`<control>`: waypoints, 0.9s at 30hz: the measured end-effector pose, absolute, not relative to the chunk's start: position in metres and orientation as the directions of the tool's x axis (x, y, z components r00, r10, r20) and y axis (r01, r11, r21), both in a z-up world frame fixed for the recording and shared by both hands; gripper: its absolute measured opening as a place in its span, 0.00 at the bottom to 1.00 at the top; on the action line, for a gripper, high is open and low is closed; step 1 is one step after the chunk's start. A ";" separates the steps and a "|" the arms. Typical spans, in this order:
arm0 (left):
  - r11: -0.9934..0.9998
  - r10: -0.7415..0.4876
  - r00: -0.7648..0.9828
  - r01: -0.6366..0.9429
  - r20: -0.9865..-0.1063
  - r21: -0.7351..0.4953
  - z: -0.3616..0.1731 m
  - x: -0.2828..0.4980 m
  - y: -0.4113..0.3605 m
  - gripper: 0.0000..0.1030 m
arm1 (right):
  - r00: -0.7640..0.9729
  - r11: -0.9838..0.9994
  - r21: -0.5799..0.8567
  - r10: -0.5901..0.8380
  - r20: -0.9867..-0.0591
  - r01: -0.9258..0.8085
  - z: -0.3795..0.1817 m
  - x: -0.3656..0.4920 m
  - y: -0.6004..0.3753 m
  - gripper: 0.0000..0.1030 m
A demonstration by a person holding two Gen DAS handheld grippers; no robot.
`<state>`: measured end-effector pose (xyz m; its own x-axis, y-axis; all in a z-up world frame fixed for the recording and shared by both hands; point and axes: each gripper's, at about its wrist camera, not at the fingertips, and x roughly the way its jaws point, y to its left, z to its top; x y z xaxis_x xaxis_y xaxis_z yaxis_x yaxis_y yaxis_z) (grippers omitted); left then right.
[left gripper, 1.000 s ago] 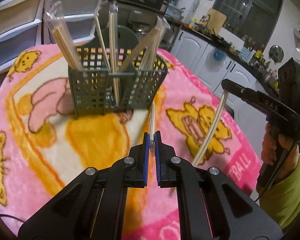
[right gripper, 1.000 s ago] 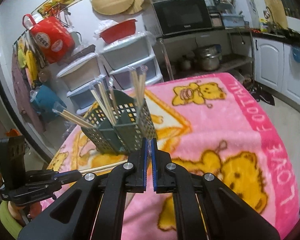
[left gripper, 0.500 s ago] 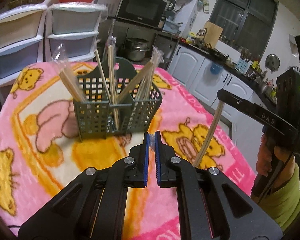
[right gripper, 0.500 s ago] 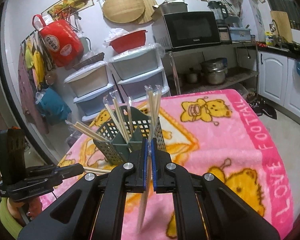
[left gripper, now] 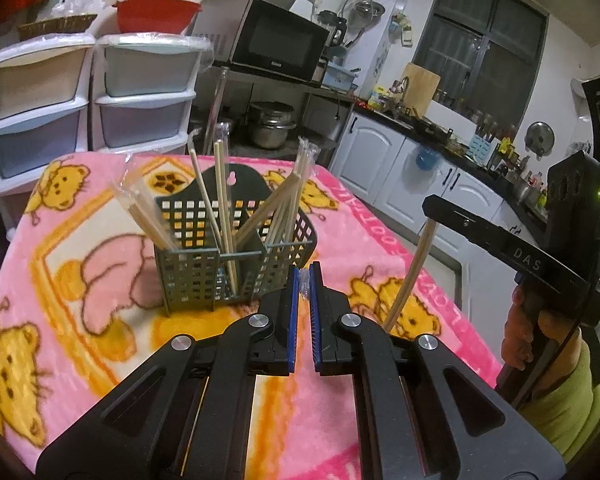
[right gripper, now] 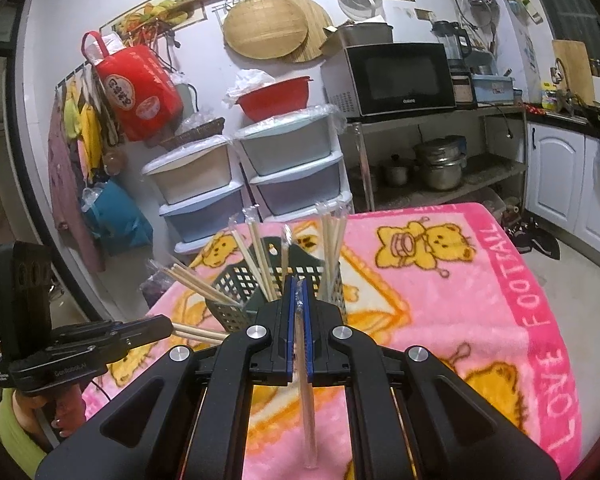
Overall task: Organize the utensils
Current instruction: 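Lift the left tool's chopsticks over the green holder while the right tool carries its pair there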
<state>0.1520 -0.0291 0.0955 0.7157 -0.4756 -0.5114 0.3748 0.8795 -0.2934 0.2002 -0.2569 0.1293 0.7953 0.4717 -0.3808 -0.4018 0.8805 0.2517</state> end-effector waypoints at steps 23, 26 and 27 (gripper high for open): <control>0.924 -0.381 0.848 0.332 -0.369 -0.191 0.184 0.143 0.008 0.03 | 0.851 0.867 0.182 0.492 -0.182 -0.463 0.216 0.222 -0.225 0.04; 0.931 -0.363 0.864 0.320 -0.349 -0.176 0.196 0.146 0.011 0.03 | 0.864 0.875 0.172 0.478 -0.160 -0.453 0.225 0.233 -0.223 0.04; 0.934 -0.356 0.869 0.315 -0.343 -0.171 0.200 0.148 0.012 0.03 | 0.868 0.879 0.168 0.471 -0.154 -0.447 0.228 0.237 -0.223 0.04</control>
<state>0.1483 0.0121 0.2004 0.8693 -0.3562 -0.3426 0.3151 0.9335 -0.1711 0.2370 -0.2228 0.2276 0.8684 0.4713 -0.1539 -0.4471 0.8786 0.1679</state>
